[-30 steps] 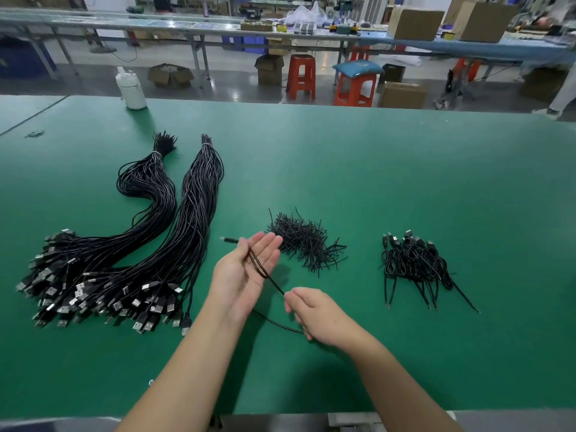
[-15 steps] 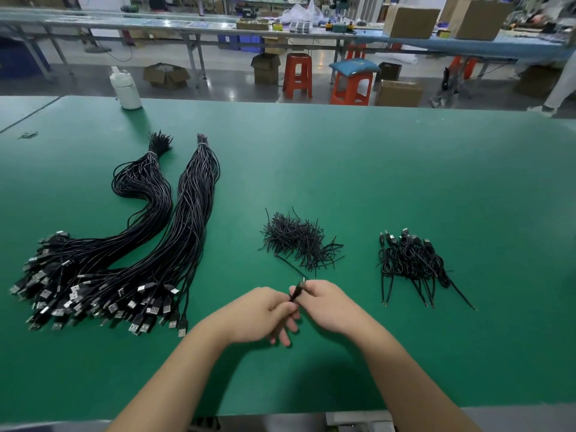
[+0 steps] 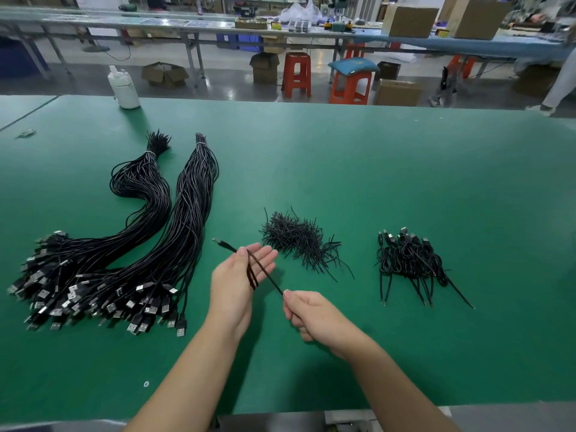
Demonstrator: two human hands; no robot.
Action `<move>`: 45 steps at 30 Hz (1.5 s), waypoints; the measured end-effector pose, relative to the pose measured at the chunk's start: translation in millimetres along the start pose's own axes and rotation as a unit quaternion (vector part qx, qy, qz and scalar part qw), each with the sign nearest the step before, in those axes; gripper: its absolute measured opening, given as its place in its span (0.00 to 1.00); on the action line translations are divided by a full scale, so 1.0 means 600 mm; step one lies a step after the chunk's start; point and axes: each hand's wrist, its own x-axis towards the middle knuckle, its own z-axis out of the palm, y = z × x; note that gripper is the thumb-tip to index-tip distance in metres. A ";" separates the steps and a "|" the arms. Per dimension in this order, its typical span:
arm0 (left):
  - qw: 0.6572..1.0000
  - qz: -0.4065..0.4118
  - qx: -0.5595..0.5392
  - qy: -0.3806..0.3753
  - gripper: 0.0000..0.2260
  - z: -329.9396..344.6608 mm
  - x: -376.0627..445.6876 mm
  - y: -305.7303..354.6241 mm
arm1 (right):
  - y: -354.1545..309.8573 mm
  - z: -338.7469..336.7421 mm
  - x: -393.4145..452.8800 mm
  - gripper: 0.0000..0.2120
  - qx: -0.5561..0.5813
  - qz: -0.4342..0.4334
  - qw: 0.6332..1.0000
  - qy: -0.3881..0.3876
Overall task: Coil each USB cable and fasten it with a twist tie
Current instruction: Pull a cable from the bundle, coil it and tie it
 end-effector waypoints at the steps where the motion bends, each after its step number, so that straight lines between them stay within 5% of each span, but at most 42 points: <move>1: 0.999 -0.009 -0.042 0.003 0.15 0.003 0.002 0.004 | 0.006 0.003 0.001 0.21 0.004 0.000 1.000 -0.004; 6: 0.993 -0.048 -0.090 -0.061 0.12 0.021 0.000 0.022 | 0.015 0.005 0.007 0.20 -0.024 -0.044 0.999 0.018; 11: 0.957 -0.099 -0.001 -0.274 0.11 0.000 -0.008 0.039 | -0.005 -0.023 0.003 0.18 -0.013 -0.065 0.997 0.051; 16: 0.808 -0.078 0.355 -0.463 0.13 -0.022 -0.023 0.053 | -0.031 -0.037 -0.009 0.24 0.005 -0.049 0.999 -0.008; 19: 0.756 -0.040 0.478 -0.445 0.12 -0.017 -0.025 0.050 | -0.045 -0.033 -0.019 0.22 -0.051 -0.058 0.997 0.025; 22: 0.749 0.049 0.557 -0.356 0.13 -0.013 -0.026 0.040 | -0.059 -0.034 -0.030 0.14 -0.122 -0.116 0.983 0.068; 25: 0.792 0.145 0.544 -0.236 0.13 -0.016 -0.024 0.021 | -0.066 -0.037 -0.033 0.11 -0.090 -0.143 0.980 0.102; 28: 0.909 0.107 0.361 -0.180 0.11 -0.012 -0.022 0.004 | -0.063 -0.029 -0.032 0.10 -0.088 -0.153 0.980 0.088; 31: 0.978 0.018 0.155 -0.137 0.12 0.007 -0.028 -0.002 | -0.054 -0.014 -0.027 0.11 -0.061 -0.129 0.988 0.060; 37: 0.988 -0.081 -0.050 -0.120 0.12 0.043 -0.038 0.006 | -0.034 -0.010 -0.016 0.13 -0.020 -0.055 0.997 0.046; 40: 0.983 -0.103 -0.077 -0.130 0.10 0.048 -0.039 0.011 | -0.027 -0.019 -0.017 0.02 -0.003 -0.083 0.995 0.056; 43: 0.976 -0.123 -0.063 -0.170 0.09 0.051 -0.046 0.009 | -0.024 -0.021 -0.021 0.16 0.064 -0.112 0.991 0.024; 45: 0.969 -0.141 -0.053 -0.197 0.09 0.052 -0.049 0.005 | -0.020 -0.024 -0.023 0.17 0.062 -0.129 0.989 0.037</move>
